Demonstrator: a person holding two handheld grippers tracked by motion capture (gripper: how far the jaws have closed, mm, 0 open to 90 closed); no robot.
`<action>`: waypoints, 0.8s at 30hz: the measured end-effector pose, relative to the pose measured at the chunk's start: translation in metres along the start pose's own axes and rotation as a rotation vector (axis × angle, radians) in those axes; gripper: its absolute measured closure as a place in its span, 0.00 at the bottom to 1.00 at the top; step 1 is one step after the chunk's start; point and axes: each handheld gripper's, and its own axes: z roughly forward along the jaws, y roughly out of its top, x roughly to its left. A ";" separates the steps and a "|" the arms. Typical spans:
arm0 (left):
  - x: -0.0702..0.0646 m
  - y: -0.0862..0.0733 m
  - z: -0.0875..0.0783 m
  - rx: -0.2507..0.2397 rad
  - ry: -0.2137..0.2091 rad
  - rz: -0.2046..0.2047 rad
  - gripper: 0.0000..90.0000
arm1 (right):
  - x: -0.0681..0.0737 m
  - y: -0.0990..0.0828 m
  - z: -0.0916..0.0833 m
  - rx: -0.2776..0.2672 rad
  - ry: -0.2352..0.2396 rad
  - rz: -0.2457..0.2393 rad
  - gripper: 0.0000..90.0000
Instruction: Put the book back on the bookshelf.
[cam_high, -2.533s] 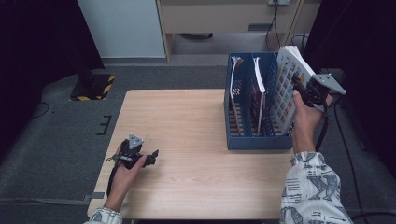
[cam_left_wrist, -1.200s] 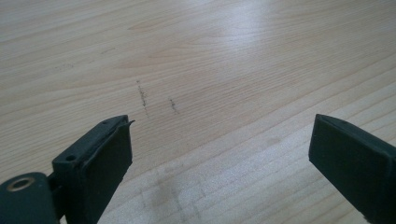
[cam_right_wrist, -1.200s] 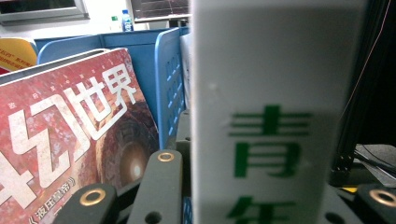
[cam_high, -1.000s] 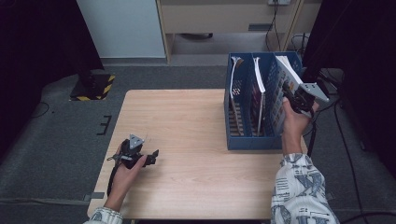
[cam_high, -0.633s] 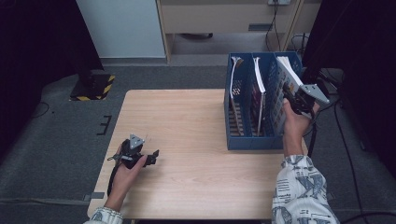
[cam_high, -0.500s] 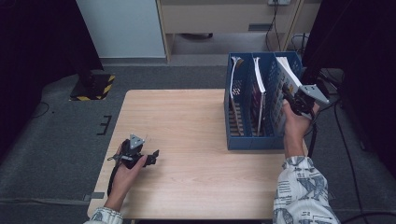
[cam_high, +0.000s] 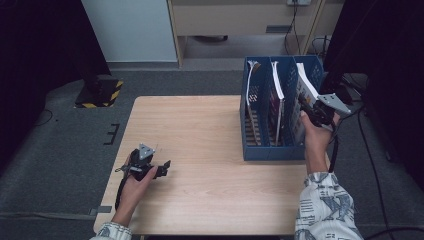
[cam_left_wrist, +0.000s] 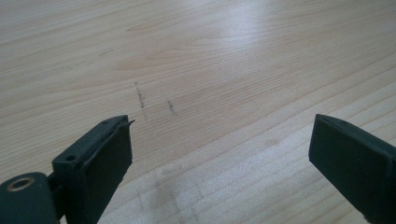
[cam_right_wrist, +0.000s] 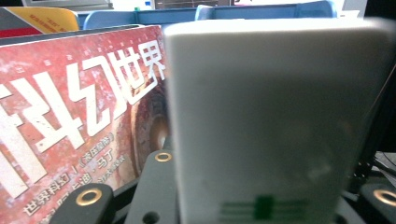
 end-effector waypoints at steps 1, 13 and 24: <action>0.000 0.000 0.000 0.000 0.001 0.000 0.07 | 0.001 0.000 0.000 -0.001 0.003 -0.002 0.79; 0.001 0.000 -0.001 0.000 -0.001 0.002 0.07 | 0.006 0.000 -0.001 0.017 0.009 -0.015 0.78; 0.001 0.001 0.000 -0.005 -0.002 -0.005 0.07 | 0.005 0.004 0.001 0.032 -0.048 -0.140 0.81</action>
